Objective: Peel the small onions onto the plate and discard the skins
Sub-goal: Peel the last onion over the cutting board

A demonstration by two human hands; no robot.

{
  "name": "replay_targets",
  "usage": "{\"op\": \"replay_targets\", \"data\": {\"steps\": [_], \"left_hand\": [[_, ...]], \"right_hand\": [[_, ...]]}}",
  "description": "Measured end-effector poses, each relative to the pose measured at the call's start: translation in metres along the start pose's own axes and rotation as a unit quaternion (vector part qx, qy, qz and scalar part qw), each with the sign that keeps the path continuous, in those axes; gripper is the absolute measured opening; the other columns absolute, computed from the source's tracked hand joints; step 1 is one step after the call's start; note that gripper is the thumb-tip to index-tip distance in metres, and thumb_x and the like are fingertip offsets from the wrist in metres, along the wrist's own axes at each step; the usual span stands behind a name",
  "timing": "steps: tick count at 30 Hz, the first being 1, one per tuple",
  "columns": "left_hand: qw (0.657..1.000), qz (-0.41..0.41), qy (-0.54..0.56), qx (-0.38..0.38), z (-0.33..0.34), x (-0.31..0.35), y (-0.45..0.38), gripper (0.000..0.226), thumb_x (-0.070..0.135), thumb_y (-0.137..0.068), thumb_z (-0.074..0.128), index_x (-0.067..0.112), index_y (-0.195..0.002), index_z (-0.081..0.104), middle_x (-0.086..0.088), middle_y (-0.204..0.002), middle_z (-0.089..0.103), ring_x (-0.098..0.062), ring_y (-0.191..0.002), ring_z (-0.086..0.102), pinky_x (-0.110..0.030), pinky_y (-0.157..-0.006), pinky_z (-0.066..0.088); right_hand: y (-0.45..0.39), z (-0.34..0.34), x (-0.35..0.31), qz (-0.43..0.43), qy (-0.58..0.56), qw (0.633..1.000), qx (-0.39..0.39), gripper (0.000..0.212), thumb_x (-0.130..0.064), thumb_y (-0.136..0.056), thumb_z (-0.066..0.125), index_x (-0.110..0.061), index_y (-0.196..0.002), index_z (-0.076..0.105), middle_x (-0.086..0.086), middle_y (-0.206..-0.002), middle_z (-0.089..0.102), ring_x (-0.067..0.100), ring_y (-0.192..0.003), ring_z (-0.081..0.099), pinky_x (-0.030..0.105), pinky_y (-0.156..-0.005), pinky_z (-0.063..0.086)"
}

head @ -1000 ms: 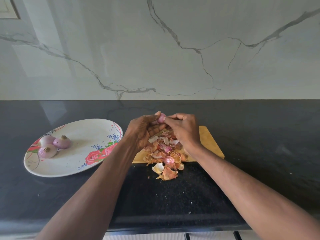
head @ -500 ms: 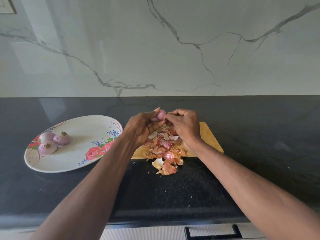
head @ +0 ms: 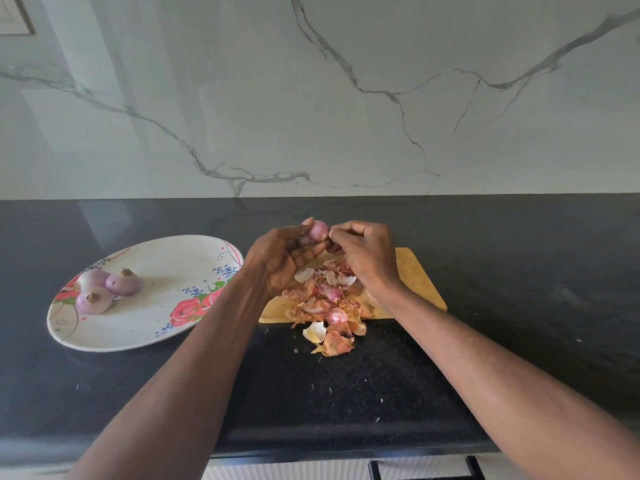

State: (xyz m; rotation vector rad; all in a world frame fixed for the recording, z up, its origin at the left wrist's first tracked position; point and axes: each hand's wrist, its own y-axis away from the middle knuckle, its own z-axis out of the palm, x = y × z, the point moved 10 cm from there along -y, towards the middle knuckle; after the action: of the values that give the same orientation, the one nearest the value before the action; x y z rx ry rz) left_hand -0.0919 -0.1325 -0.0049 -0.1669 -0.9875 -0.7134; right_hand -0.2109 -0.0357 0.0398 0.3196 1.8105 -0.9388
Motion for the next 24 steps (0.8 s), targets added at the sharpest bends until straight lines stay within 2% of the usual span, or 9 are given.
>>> {"op": "replay_targets", "data": {"steps": [3, 6, 9, 14, 17, 21, 24], "left_hand": [[1.000, 0.005, 0.018, -0.010, 0.000, 0.002, -0.002, 0.009, -0.003, -0.095, 0.059, -0.005, -0.098, 0.067, -0.022, -0.087, 0.074, -0.029, -0.079, 0.074, -0.036, -0.080, 0.063], [1.000, 0.012, 0.013, -0.017, 0.000, 0.003, -0.004, 0.010, -0.002, -0.096, 0.057, -0.004, -0.100, 0.066, -0.020, -0.087, 0.074, -0.026, -0.079, 0.075, -0.035, -0.080, 0.063], [1.000, 0.012, 0.006, -0.027, 0.002, 0.002, -0.005, 0.014, -0.002, -0.096, 0.057, -0.006, -0.106, 0.066, -0.020, -0.090, 0.074, -0.027, -0.082, 0.074, -0.037, -0.081, 0.062], [0.999, 0.012, 0.004, -0.040, 0.005, -0.001, -0.006, 0.020, -0.003, -0.096, 0.055, -0.009, -0.114, 0.064, -0.020, -0.092, 0.074, -0.026, -0.083, 0.075, -0.036, -0.081, 0.063], [0.999, 0.017, -0.008, -0.044, 0.006, 0.000, -0.005, 0.019, -0.004, -0.096, 0.055, -0.008, -0.111, 0.065, -0.019, -0.090, 0.074, -0.026, -0.084, 0.075, -0.034, -0.079, 0.063], [0.998, 0.019, -0.029, -0.049, 0.006, 0.001, -0.004, 0.020, -0.003, -0.095, 0.058, -0.008, -0.113, 0.065, -0.018, -0.091, 0.074, -0.025, -0.085, 0.075, -0.033, -0.077, 0.062], [0.998, 0.015, -0.034, -0.052, 0.007, 0.000, -0.004, 0.022, -0.001, -0.092, 0.062, -0.009, -0.113, 0.066, -0.019, -0.095, 0.073, -0.026, -0.087, 0.074, -0.033, -0.077, 0.062]], "right_hand": [[0.000, 0.002, -0.005, -0.027, 0.004, 1.000, -0.007, 0.009, -0.021, -0.087, 0.076, -0.013, -0.086, 0.080, -0.004, -0.076, 0.076, 0.019, -0.075, 0.072, 0.032, -0.070, 0.057], [0.001, 0.003, -0.011, -0.076, 0.045, 0.996, 0.002, 0.015, -0.024, -0.084, 0.080, -0.010, -0.091, 0.080, -0.003, -0.084, 0.075, 0.010, -0.079, 0.070, 0.026, -0.071, 0.057], [0.000, 0.002, -0.011, -0.091, 0.071, 0.993, 0.017, 0.014, -0.020, -0.083, 0.080, -0.009, -0.093, 0.079, -0.003, -0.088, 0.072, 0.007, -0.081, 0.067, 0.019, -0.071, 0.055], [0.000, 0.002, -0.013, -0.109, 0.095, 0.989, 0.025, 0.006, -0.014, -0.085, 0.078, -0.010, -0.090, 0.078, -0.007, -0.083, 0.069, 0.004, -0.078, 0.064, 0.019, -0.068, 0.054], [-0.001, 0.004, -0.011, -0.109, 0.111, 0.988, 0.017, 0.004, -0.012, -0.088, 0.075, -0.009, -0.087, 0.077, -0.005, -0.084, 0.069, 0.006, -0.076, 0.064, 0.021, -0.066, 0.054], [-0.002, 0.008, -0.008, -0.096, 0.102, 0.990, -0.006, 0.014, -0.017, -0.091, 0.070, -0.007, -0.082, 0.072, -0.003, -0.077, 0.066, 0.007, -0.069, 0.060, 0.024, -0.061, 0.050], [0.000, 0.010, -0.008, -0.088, 0.086, 0.992, -0.018, 0.023, -0.025, -0.093, 0.069, -0.006, -0.079, 0.069, -0.008, -0.069, 0.060, 0.002, -0.059, 0.052, 0.018, -0.055, 0.044]]}}
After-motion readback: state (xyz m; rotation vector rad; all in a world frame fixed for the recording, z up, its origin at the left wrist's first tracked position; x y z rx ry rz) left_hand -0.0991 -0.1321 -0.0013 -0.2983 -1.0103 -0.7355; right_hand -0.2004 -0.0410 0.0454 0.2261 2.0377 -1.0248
